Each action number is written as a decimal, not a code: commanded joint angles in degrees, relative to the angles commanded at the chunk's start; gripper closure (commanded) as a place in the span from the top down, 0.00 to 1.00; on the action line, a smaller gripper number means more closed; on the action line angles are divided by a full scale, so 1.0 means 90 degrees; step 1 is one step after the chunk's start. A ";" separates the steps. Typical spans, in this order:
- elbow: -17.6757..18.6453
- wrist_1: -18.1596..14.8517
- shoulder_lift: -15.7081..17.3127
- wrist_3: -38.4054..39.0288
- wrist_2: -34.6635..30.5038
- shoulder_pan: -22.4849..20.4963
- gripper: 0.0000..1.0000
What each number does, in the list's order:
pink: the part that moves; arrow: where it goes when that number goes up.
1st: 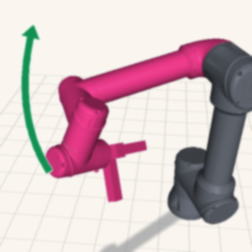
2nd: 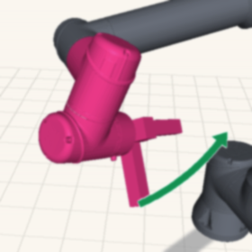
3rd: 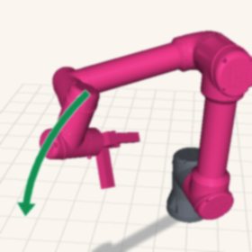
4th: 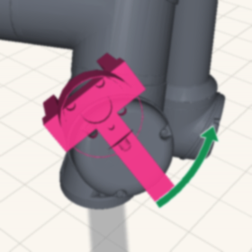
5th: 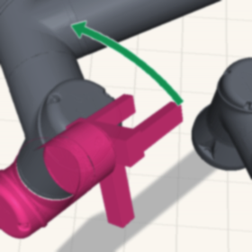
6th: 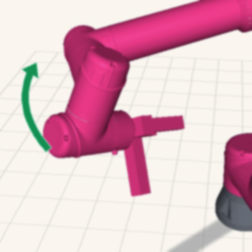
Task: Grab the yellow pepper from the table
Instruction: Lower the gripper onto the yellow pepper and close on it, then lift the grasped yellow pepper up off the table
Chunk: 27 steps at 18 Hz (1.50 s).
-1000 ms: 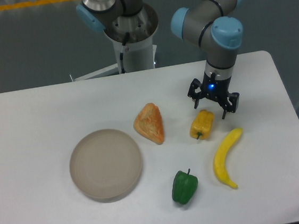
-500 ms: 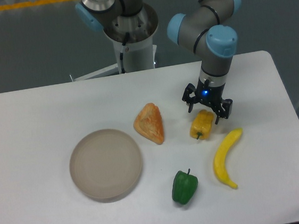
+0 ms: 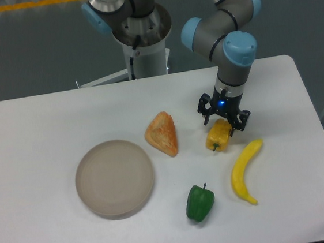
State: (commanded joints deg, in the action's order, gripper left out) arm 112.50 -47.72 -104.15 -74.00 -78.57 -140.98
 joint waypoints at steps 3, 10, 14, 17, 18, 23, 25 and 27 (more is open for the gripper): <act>-0.0029 0.0000 -0.0010 0.0000 0.0010 0.0000 0.36; -0.0262 -0.0019 0.0000 0.0000 0.0020 0.0000 0.33; -0.0907 -0.0049 0.0097 -0.0068 0.0039 -0.0010 0.33; -0.1356 -0.0088 0.0166 -0.0088 0.0020 0.0000 0.33; -0.1512 -0.0117 0.0166 -0.0088 0.0000 -0.0010 0.33; -0.1953 -0.0264 0.0137 -0.0098 -0.0234 0.0000 0.33; -0.1982 -0.0264 0.0127 -0.0107 -0.0312 0.0000 0.33; -0.2051 -0.0264 0.0098 -0.0098 -0.0390 0.0010 0.33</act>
State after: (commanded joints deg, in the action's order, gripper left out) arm 94.04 -50.10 -103.27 -74.88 -82.09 -140.89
